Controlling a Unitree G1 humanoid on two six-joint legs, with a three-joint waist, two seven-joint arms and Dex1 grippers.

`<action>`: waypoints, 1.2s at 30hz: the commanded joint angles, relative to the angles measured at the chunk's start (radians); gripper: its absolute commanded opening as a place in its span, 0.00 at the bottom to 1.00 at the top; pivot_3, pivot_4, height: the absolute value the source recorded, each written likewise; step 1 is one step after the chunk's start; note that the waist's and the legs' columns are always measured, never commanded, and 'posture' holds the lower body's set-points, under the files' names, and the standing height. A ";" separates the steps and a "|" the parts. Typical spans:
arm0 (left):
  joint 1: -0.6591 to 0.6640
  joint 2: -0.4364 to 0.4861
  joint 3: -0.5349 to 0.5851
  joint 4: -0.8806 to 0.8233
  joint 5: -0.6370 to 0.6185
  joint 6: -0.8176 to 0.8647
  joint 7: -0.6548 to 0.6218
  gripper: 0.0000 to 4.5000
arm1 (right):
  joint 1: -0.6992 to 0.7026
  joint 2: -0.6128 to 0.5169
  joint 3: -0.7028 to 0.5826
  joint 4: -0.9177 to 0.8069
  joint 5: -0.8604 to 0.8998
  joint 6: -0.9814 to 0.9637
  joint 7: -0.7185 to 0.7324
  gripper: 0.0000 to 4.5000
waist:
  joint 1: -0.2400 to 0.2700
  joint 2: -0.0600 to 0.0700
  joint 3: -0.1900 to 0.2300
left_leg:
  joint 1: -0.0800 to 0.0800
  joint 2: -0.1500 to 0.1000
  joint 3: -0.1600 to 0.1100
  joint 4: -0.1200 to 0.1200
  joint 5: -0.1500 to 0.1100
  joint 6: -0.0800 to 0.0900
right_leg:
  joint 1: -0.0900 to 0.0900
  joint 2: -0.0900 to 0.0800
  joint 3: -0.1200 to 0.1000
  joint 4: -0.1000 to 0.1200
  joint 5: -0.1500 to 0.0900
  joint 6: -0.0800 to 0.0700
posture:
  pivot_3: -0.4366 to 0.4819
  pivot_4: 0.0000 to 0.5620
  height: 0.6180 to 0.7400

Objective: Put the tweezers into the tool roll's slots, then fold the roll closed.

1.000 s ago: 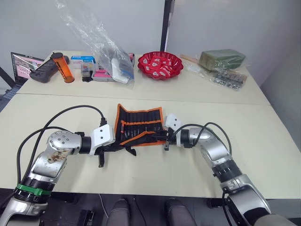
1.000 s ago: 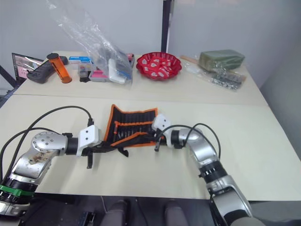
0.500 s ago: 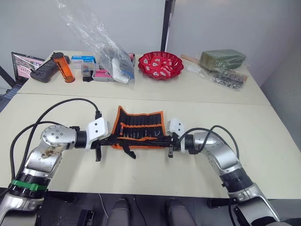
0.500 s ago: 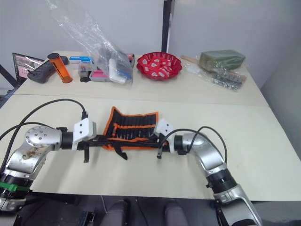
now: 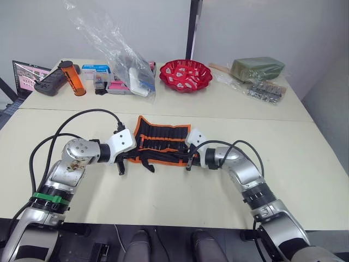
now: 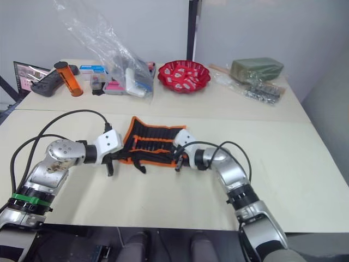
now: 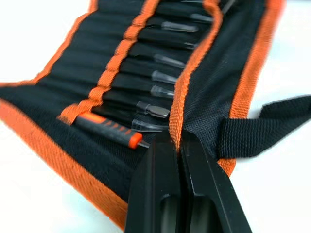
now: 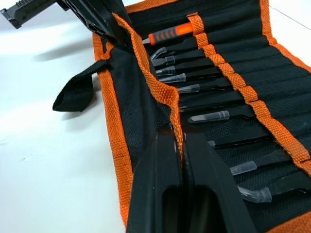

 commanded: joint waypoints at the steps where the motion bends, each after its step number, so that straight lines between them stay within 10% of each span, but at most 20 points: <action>1: -0.001 0.002 0.051 0.010 0.001 0.025 0.041 0.14 | 0.007 -0.015 -0.035 0.022 -0.025 -0.033 -0.024 0.00 | 0.001 0.000 0.000 | 0.000 0.000 0.000 0.000 0.000 0.000 | 0.000 0.000 0.000 0.000 0.000 0.000 | 0.48 0.27 1.00; 12: 0.065 -0.027 0.245 -0.106 -0.186 0.123 0.076 0.95 | 0.038 0.008 -0.180 -0.077 0.095 -0.039 -0.021 0.73 | -0.005 0.000 0.000 | 0.000 0.000 -0.001 0.000 0.000 0.000 | 0.000 0.000 -0.001 0.000 0.001 -0.001 | 0.48 0.27 1.00; 19: 0.125 -0.100 0.337 -0.343 -0.371 0.293 0.143 1.00 | 0.098 0.000 -0.179 -0.247 0.174 0.068 0.013 0.67 | -0.006 0.000 0.000 | 0.000 0.000 -0.002 0.000 0.000 0.000 | 0.001 0.000 -0.001 0.000 0.001 -0.001 | 0.48 0.27 1.00; 28: 0.200 -0.162 0.192 -0.371 -0.250 0.229 0.229 0.36 | 0.146 0.101 -0.082 -0.233 0.104 0.049 -0.041 0.02 | -0.006 0.000 0.000 | 0.000 0.000 -0.002 0.000 0.000 0.000 | 0.001 0.000 -0.001 0.000 0.001 -0.001 | 0.48 0.27 1.00; 33: 0.181 -0.211 0.149 -0.304 -0.184 0.187 0.289 0.00 | 0.154 0.138 -0.057 -0.131 0.034 -0.069 -0.078 0.00 | 0.001 0.000 0.000 | 0.000 0.000 -0.002 0.000 0.000 0.000 | 0.001 0.000 -0.001 0.000 0.001 -0.001 | 0.48 0.27 1.00; 36: 0.175 -0.258 0.151 -0.227 -0.167 0.160 0.327 0.00 | 0.137 0.163 -0.062 -0.059 0.011 -0.126 -0.102 0.00 | 0.001 0.000 0.000 | 0.000 -0.001 -0.002 0.000 0.000 0.000 | 0.001 0.000 -0.001 0.000 0.001 -0.001 | 0.48 0.27 1.00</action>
